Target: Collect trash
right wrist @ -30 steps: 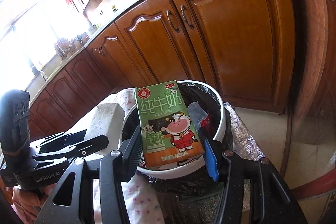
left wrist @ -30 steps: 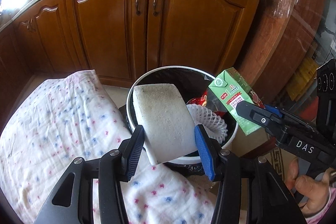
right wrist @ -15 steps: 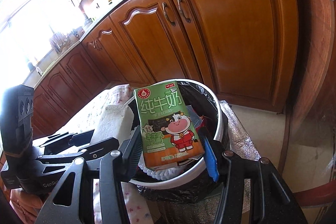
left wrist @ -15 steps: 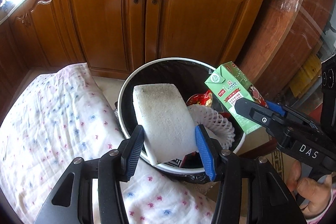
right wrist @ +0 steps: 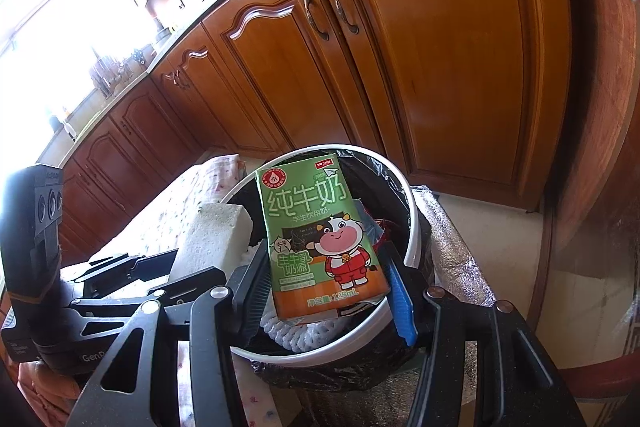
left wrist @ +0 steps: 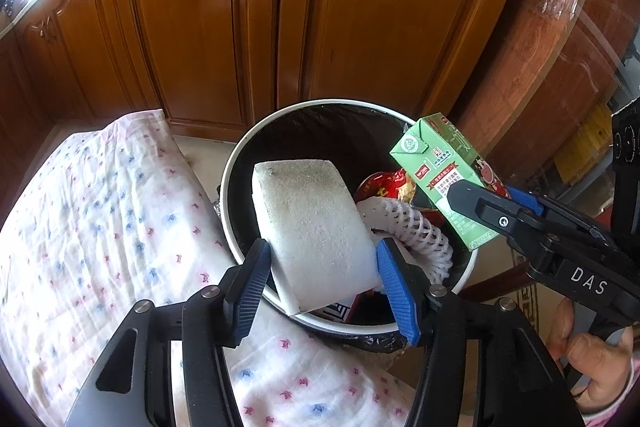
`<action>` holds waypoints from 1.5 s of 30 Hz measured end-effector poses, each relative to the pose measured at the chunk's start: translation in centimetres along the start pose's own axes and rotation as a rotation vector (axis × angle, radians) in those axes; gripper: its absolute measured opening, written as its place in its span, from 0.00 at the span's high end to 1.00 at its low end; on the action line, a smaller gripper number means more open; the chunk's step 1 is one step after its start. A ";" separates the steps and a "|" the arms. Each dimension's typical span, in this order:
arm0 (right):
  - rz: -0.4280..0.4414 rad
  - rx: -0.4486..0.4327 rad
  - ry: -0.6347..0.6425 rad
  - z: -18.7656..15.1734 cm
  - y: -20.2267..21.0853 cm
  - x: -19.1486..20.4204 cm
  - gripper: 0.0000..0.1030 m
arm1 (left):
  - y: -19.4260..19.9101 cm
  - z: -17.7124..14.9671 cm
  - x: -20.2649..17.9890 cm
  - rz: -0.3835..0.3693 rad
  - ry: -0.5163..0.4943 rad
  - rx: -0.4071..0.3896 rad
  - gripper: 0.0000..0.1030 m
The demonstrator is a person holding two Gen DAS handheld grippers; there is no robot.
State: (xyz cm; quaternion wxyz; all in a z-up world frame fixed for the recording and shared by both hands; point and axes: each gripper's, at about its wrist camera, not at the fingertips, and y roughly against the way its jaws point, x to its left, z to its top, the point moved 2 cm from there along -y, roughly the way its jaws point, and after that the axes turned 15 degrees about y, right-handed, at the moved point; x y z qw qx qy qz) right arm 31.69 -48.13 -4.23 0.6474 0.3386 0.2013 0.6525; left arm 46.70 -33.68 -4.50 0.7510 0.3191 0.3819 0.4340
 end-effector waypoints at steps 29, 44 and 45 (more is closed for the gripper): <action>0.066 -0.213 -0.083 -3.2 6.9 3.5 0.12 | 11.4 -8.6 4.5 -0.046 0.169 -0.187 0.23; -0.060 -0.303 0.003 -10.4 12.5 12.0 0.00 | 21.1 -19.0 9.1 0.001 0.276 -0.411 0.05; -0.071 -0.310 0.019 -10.4 13.0 12.6 0.00 | 21.8 -19.4 9.1 0.000 0.274 -0.426 0.04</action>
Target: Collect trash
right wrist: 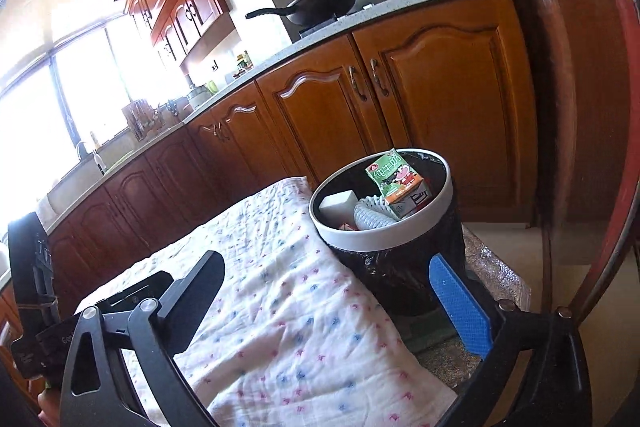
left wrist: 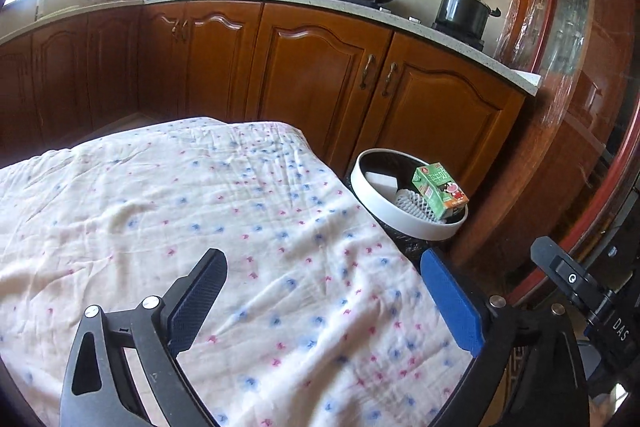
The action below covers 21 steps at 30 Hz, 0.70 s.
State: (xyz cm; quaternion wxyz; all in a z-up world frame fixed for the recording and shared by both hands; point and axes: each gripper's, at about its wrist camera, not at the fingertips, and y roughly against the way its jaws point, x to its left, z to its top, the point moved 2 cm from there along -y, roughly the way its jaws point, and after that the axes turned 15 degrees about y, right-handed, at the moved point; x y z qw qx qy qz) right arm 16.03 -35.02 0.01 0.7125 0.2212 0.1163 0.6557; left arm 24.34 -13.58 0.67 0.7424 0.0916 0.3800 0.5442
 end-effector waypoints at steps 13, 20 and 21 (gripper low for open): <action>-0.163 -0.150 0.150 -0.6 5.4 3.7 0.00 | 6.2 -5.4 0.8 0.025 -0.093 -0.154 0.01; -0.160 -0.158 0.152 -2.3 5.9 3.9 0.00 | 6.3 -7.5 1.2 0.084 -0.144 -0.165 0.01; -0.157 -0.156 0.153 -2.4 5.9 3.9 0.00 | 6.3 -7.5 1.2 0.089 -0.144 -0.166 0.01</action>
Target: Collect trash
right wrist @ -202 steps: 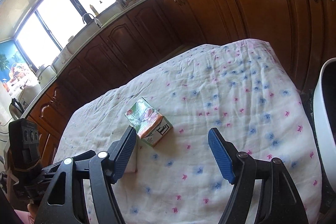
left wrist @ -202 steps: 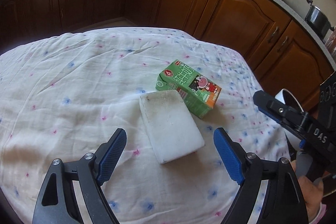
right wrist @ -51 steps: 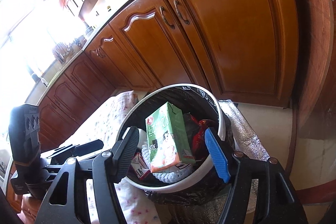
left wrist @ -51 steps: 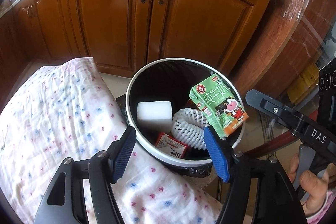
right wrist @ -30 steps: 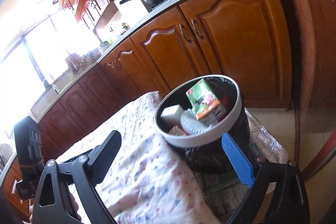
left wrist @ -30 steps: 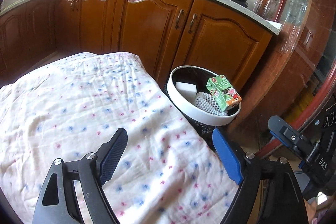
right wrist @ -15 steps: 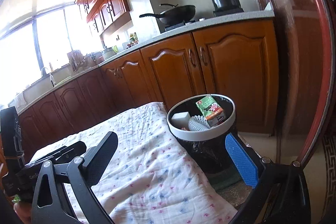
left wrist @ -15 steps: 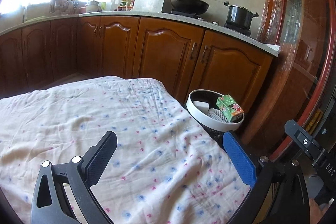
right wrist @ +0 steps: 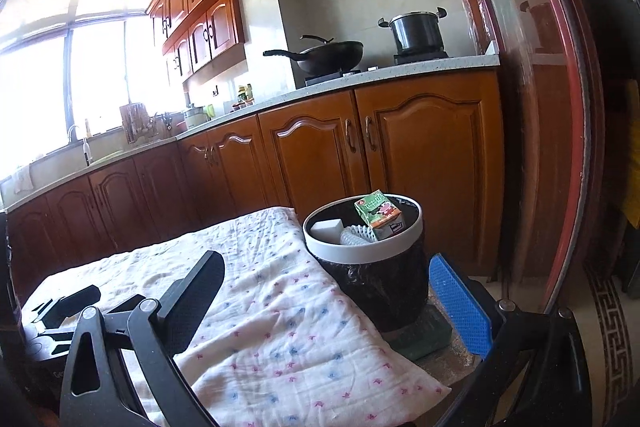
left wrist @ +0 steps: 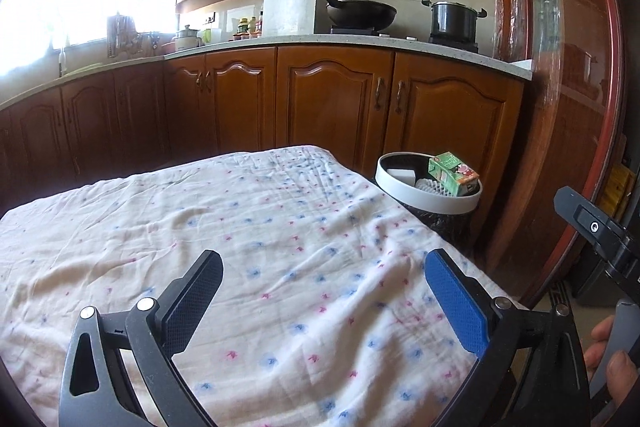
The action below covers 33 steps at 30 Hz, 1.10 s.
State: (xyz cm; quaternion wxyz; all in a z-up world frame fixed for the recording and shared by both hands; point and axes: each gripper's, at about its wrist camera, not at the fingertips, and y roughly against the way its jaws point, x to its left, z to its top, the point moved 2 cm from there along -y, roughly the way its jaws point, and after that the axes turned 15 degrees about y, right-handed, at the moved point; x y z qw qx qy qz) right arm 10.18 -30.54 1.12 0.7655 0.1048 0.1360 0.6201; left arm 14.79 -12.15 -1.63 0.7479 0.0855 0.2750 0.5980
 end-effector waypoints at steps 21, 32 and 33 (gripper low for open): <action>-0.018 0.004 0.023 -1.6 1.4 0.6 0.00 | 1.5 -0.7 0.2 0.004 -0.049 -0.060 0.01; -0.011 -0.003 0.037 -1.5 1.7 1.0 0.00 | 1.9 -0.8 0.6 -0.007 -0.058 -0.069 0.01; -0.011 -0.003 0.037 -1.5 1.7 1.0 0.00 | 1.9 -0.8 0.6 -0.008 -0.059 -0.070 0.01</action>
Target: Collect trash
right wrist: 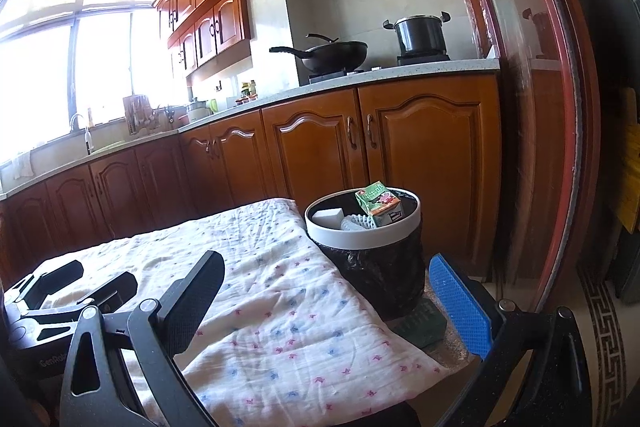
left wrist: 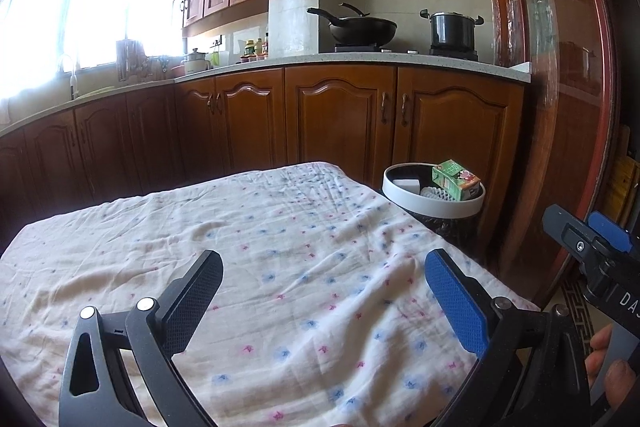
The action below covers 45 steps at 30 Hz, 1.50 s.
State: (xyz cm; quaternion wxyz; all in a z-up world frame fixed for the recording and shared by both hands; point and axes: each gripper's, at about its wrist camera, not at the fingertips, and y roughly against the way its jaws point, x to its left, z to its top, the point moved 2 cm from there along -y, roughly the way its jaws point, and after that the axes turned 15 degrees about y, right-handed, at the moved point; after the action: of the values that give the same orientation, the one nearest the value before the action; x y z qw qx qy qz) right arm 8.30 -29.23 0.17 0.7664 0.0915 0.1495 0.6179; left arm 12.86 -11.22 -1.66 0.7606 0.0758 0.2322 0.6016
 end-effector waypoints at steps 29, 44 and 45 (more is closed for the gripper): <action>0.014 0.007 -0.005 0.0 0.1 0.6 0.00 | -0.3 0.1 0.5 -0.009 -0.001 0.017 0.01; 0.018 0.004 -0.013 0.0 0.1 0.9 0.00 | -0.2 0.2 0.4 -0.015 -0.003 0.019 0.01; 0.018 0.004 -0.014 0.0 0.1 0.9 0.00 | -0.2 0.2 0.4 -0.014 -0.003 0.019 0.01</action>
State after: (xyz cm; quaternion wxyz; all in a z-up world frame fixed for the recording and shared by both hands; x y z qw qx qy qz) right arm 8.37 -28.28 0.11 0.7616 0.0986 0.1446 0.6240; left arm 13.20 -10.86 -1.69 0.7644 0.0821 0.2375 0.5937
